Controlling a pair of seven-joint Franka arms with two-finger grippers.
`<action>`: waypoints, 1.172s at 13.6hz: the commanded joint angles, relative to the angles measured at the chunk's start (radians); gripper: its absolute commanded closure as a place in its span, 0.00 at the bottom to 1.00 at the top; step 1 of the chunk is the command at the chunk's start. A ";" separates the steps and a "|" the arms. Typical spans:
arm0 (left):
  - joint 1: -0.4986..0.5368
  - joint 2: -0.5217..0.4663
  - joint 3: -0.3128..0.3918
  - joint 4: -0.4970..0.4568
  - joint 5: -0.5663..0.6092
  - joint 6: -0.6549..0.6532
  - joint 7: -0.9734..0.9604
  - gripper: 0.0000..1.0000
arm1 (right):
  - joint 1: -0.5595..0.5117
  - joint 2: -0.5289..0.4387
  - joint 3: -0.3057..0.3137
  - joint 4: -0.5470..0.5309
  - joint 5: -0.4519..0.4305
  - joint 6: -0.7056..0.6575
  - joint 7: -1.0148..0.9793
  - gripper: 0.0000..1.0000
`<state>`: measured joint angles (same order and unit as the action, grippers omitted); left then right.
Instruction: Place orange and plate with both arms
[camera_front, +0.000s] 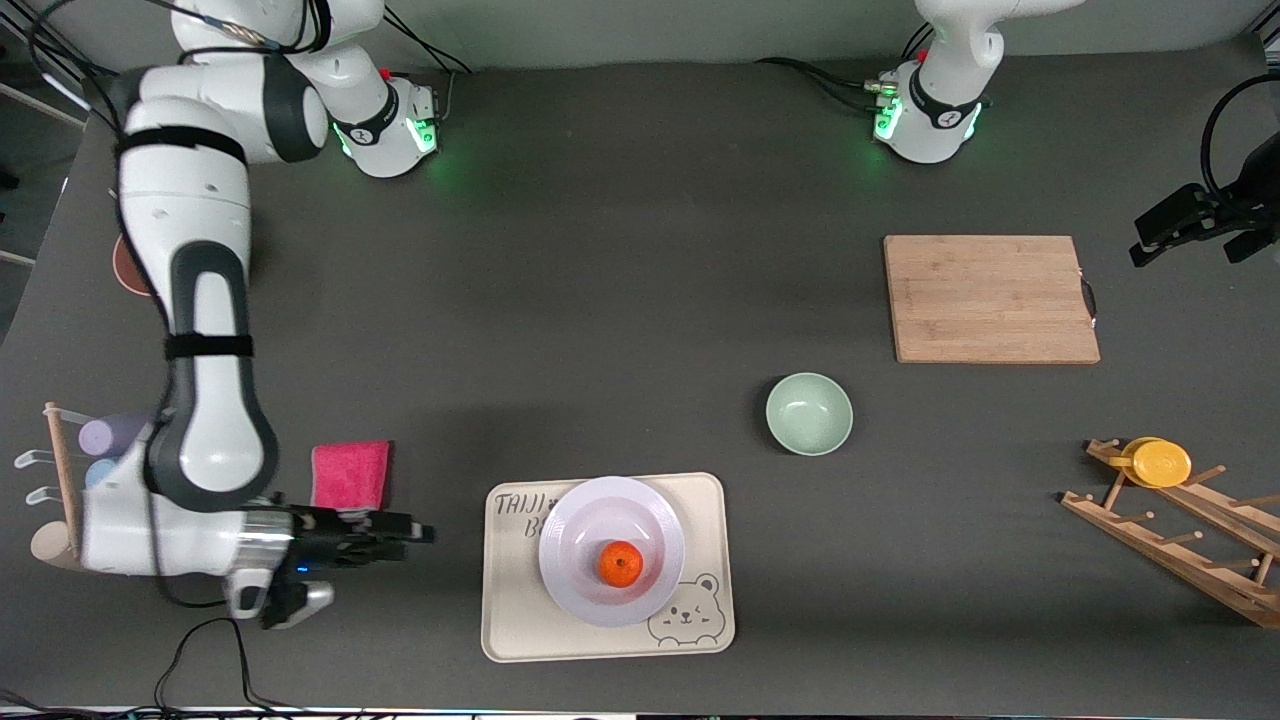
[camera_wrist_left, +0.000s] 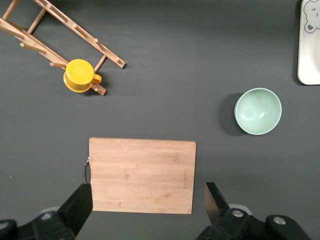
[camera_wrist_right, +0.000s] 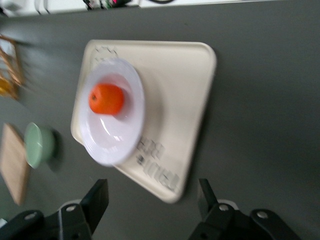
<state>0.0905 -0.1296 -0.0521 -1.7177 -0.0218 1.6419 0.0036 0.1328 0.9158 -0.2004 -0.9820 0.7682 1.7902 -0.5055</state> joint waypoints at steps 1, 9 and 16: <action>0.000 -0.007 -0.002 0.000 0.019 0.013 0.004 0.00 | -0.013 -0.220 0.004 -0.131 -0.237 -0.083 0.016 0.06; 0.000 -0.009 -0.002 0.001 0.007 -0.010 0.070 0.00 | -0.030 -0.724 0.013 -0.487 -0.665 -0.153 0.125 0.00; 0.002 -0.007 -0.005 0.007 0.014 -0.036 0.067 0.00 | -0.119 -0.879 0.111 -0.586 -0.756 -0.224 0.321 0.00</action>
<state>0.0897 -0.1296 -0.0582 -1.7179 -0.0138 1.6307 0.0633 0.0288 0.0649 -0.1257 -1.5360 0.0452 1.5824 -0.2535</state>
